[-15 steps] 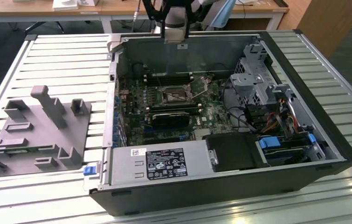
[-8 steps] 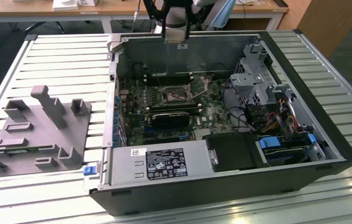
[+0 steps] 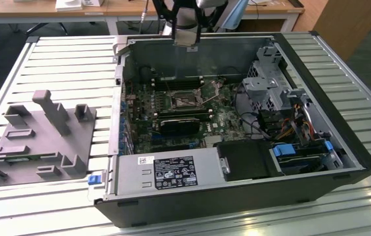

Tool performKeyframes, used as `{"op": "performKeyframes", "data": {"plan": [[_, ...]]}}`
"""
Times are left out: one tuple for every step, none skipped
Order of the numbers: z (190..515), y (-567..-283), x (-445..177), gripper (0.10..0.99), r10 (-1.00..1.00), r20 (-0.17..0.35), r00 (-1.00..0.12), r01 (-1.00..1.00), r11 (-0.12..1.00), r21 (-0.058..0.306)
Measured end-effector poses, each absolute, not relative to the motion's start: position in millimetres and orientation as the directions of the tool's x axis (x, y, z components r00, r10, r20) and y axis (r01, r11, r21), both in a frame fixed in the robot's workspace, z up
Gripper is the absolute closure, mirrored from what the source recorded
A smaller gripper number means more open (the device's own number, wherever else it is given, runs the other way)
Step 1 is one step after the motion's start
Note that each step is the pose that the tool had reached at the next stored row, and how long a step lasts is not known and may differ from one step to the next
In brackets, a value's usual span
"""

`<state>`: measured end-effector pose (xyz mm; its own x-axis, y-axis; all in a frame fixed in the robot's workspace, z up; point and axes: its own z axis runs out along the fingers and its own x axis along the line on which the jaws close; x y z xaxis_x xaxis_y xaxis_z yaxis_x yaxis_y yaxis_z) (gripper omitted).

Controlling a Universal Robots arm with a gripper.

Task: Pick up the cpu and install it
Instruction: 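Place the cpu into insertion slot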

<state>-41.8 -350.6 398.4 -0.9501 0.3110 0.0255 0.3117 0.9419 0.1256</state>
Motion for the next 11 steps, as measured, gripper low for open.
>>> {"op": "performKeyframes", "data": {"plan": [[398.0,-350.6,-41.8,0.549,0.328,0.026,-0.944,0.329,0.936,0.126],[397.6,-350.6,-41.8,0.549,0.346,0.026,-0.938,0.346,0.93,0.126],[397.3,-350.6,-41.8,0.549,0.363,0.026,-0.931,0.363,0.923,0.126],[397.0,-350.6,-41.8,0.549,0.379,0.026,-0.925,0.379,0.917,0.126],[396.6,-350.6,-41.8,0.549,0.396,0.026,-0.918,0.396,0.91,0.126],[396.3,-350.6,-41.8,0.549,0.412,0.025,-0.911,0.412,0.902,0.126],[395.9,-350.6,-41.8,0.549,0.429,0.025,-0.903,0.428,0.895,0.126],[395.6,-350.6,-41.8,0.549,0.445,0.025,-0.895,0.444,0.887,0.125],[395.2,-350.6,-41.8,0.549,0.462,0.025,-0.886,0.462,0.878,0.126],[394.9,-350.6,-41.8,0.549,0.478,0.025,-0.878,0.478,0.87,0.126],[394.5,-350.6,-41.9,0.549,0.494,0.026,-0.869,0.493,0.861,0.126]]}}
